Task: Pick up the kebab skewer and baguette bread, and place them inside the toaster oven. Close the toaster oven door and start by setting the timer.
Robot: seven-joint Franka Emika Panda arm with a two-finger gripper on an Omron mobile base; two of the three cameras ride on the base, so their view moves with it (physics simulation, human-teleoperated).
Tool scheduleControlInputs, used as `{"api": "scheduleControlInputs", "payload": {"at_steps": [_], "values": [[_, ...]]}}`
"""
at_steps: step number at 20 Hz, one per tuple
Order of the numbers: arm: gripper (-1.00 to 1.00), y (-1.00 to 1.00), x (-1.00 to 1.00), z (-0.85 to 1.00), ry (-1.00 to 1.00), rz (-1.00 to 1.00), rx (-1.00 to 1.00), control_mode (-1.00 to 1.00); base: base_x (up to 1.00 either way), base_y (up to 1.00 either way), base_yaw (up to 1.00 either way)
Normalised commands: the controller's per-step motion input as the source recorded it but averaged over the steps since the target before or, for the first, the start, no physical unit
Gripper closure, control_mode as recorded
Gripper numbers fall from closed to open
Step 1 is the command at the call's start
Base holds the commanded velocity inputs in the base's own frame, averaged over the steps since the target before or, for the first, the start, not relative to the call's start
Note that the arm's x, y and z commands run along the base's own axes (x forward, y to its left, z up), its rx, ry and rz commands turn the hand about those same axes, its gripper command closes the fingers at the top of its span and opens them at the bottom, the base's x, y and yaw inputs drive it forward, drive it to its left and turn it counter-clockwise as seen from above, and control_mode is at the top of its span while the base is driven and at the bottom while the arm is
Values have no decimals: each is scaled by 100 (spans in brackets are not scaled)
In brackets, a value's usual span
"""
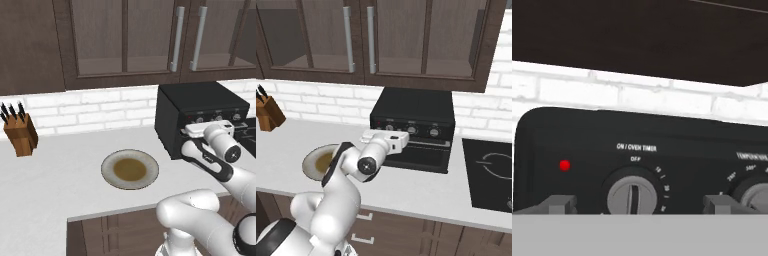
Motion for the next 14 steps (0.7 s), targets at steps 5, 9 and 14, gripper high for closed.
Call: {"api": "scheduleControlInputs", "payload": {"at_steps": [5, 9, 14], "values": [[-100, 5, 0, 0, -1, 0, 0, -100, 0, 0, 0], [-100, -4, 0, 0, -1, 0, 0, -100, 0, 0, 0], [-100, -6, 0, 0, -1, 0, 0, -100, 0, 0, 0]]}}
